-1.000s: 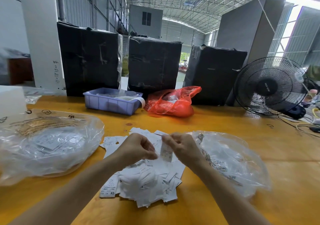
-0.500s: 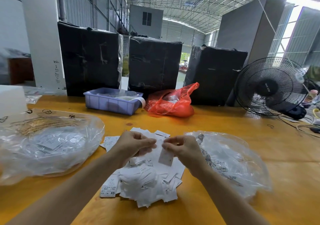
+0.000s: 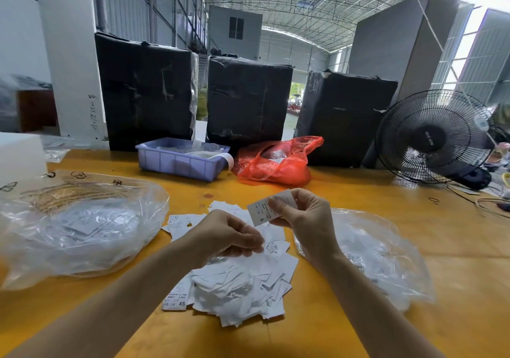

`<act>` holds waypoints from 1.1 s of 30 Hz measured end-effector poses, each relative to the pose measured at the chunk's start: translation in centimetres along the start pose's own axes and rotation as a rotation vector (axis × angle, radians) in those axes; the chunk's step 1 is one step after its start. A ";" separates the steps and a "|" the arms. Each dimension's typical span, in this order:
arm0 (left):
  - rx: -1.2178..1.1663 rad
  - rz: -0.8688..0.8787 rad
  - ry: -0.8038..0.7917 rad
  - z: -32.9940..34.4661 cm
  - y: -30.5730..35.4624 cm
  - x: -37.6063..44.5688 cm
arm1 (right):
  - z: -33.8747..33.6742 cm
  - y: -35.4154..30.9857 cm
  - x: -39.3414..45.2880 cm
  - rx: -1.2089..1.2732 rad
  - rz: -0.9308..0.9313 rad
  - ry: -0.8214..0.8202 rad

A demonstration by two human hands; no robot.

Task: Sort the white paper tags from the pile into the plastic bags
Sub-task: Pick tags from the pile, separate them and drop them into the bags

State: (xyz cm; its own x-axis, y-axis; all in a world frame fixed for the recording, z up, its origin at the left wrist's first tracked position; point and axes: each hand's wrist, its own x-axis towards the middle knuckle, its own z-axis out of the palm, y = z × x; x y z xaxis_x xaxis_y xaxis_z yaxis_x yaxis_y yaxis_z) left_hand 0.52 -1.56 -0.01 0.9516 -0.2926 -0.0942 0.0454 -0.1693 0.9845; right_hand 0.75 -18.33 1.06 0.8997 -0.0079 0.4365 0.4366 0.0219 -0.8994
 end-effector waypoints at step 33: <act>-0.182 -0.022 0.132 1.3 -1.0 0.1 | -1.0 2.3 -0.9 -0.148 0.249 -0.090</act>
State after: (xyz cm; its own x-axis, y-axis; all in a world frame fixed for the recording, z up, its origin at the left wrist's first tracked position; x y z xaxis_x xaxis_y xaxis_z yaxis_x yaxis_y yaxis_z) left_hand 0.21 -2.65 -1.15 0.9807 -0.1632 -0.1076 0.1093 0.0016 0.9940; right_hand 0.94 -19.32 -1.40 0.9781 0.0685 0.1965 0.2042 -0.1344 -0.9697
